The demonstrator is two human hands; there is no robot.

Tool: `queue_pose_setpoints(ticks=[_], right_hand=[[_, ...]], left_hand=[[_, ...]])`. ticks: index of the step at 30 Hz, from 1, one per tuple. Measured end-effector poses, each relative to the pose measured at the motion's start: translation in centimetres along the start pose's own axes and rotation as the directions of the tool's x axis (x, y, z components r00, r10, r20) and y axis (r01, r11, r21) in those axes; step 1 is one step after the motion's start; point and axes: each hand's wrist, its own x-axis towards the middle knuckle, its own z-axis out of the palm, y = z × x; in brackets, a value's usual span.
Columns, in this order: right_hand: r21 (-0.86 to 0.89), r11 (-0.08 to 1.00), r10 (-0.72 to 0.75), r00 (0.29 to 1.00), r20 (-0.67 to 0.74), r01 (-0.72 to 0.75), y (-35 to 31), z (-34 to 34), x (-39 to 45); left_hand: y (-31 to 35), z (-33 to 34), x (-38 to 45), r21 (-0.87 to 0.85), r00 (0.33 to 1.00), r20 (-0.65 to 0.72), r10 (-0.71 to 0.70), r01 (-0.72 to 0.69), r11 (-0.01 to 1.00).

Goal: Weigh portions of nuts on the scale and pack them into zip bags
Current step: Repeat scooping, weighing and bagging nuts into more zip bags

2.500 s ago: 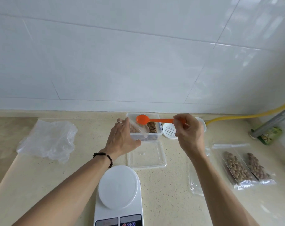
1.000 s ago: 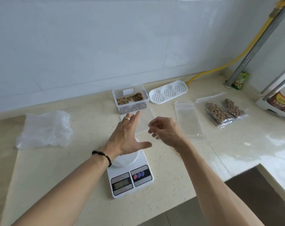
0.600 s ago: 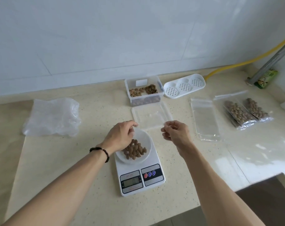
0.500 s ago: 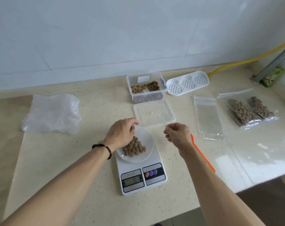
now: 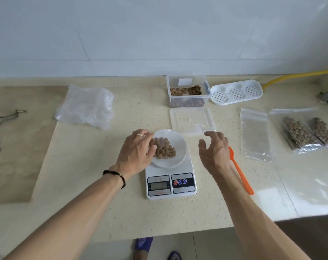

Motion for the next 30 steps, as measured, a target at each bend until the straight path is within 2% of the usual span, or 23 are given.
queue_pose_setpoints(ticks=[3, 8, 15, 30], right_hand=[[-0.057, 0.973, -0.223, 0.975, 0.001, 0.223, -0.3, 0.3, -2.2], [-0.144, 0.921, -0.347, 0.931, 0.118, 0.361, 0.4, 0.4, -4.9], [-0.194, 0.903, -0.331, 0.910, 0.250, 0.382, 2.1, 0.1, -7.4], [-0.169, 0.923, -0.304, 0.926, 0.224, 0.345, 2.7, -1.5, -8.2]], left_hand=[[-0.1, 0.3, -3.1, 0.048, 0.999, 0.020, -0.042, 0.041, 0.998], [0.1, 1.6, -7.5, 0.123, 0.990, 0.082, -0.113, 0.102, 0.987], [1.0, 2.9, -11.1, 0.139, 0.985, 0.078, -0.152, 0.140, 0.980], [2.7, 2.5, -11.4, 0.144, 0.988, 0.051, -0.149, 0.140, 0.980]])
